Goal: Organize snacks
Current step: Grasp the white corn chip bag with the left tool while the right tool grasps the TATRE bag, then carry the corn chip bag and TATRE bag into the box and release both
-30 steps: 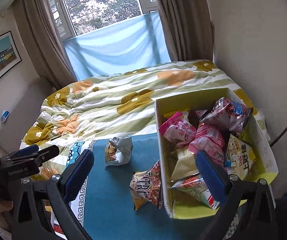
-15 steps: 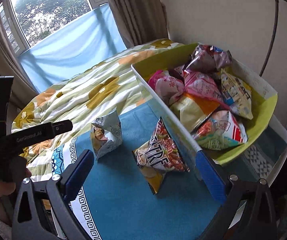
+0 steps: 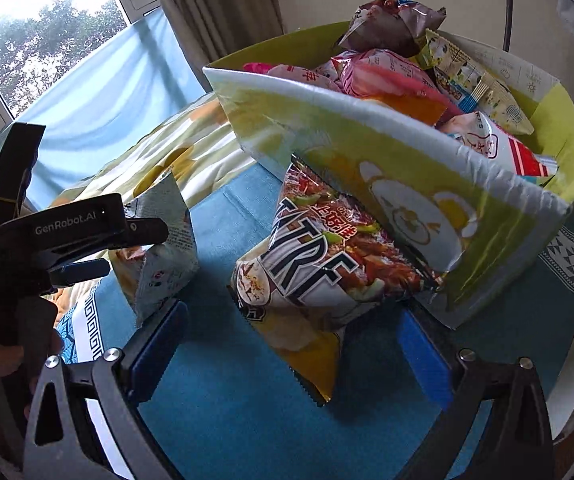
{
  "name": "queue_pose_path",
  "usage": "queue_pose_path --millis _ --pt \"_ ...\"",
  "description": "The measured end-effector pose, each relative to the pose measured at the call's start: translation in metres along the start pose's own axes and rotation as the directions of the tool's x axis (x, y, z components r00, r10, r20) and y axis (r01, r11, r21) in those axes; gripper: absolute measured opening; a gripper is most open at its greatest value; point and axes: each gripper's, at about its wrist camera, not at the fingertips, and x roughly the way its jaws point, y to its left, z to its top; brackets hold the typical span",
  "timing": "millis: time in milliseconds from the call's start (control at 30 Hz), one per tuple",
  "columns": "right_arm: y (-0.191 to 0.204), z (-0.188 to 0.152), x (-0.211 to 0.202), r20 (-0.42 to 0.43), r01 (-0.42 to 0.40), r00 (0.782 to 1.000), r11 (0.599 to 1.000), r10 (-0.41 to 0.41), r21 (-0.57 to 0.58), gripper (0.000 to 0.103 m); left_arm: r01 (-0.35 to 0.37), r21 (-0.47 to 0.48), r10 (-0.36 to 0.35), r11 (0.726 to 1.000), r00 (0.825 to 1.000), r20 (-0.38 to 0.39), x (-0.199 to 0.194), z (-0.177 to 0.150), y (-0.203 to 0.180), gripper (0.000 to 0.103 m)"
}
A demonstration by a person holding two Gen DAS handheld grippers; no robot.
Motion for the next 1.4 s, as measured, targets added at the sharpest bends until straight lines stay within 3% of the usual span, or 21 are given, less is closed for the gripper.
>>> queue_pose_path --millis 200,567,733,800,967,1200,1400 --pt "0.000 0.000 0.015 0.014 0.030 0.999 1.000 -0.030 0.011 0.101 0.030 0.026 -0.030 0.999 1.000 0.007 0.004 -0.009 0.004 0.061" --pt "-0.011 0.008 0.025 0.006 0.024 1.000 0.996 -0.024 0.083 0.100 0.021 0.027 -0.022 0.999 1.000 0.015 -0.009 -0.028 0.009 0.060" --pt "-0.007 0.005 0.022 0.000 0.005 1.000 1.000 -0.005 0.031 0.083 0.003 0.017 -0.004 1.000 1.000 0.027 -0.018 -0.036 0.014 0.060" --pt "-0.003 0.004 0.020 -0.004 -0.009 1.000 1.000 0.008 -0.010 0.067 0.007 -0.003 -0.007 1.000 0.999 0.038 -0.024 -0.038 0.016 0.060" --pt "0.008 0.006 0.008 0.015 -0.052 0.998 0.994 0.054 -0.095 0.058 -0.016 -0.036 0.019 0.999 0.995 0.094 -0.052 -0.046 0.020 0.060" --pt "0.022 0.016 -0.032 0.044 -0.162 0.984 0.969 0.173 -0.188 0.057 -0.061 -0.093 0.079 0.994 0.977 0.198 -0.117 -0.053 0.015 0.060" --pt "0.033 0.037 -0.078 0.079 -0.229 0.964 0.940 0.256 -0.251 0.057 -0.037 -0.144 0.074 0.989 0.962 0.262 -0.172 -0.056 -0.005 0.060"
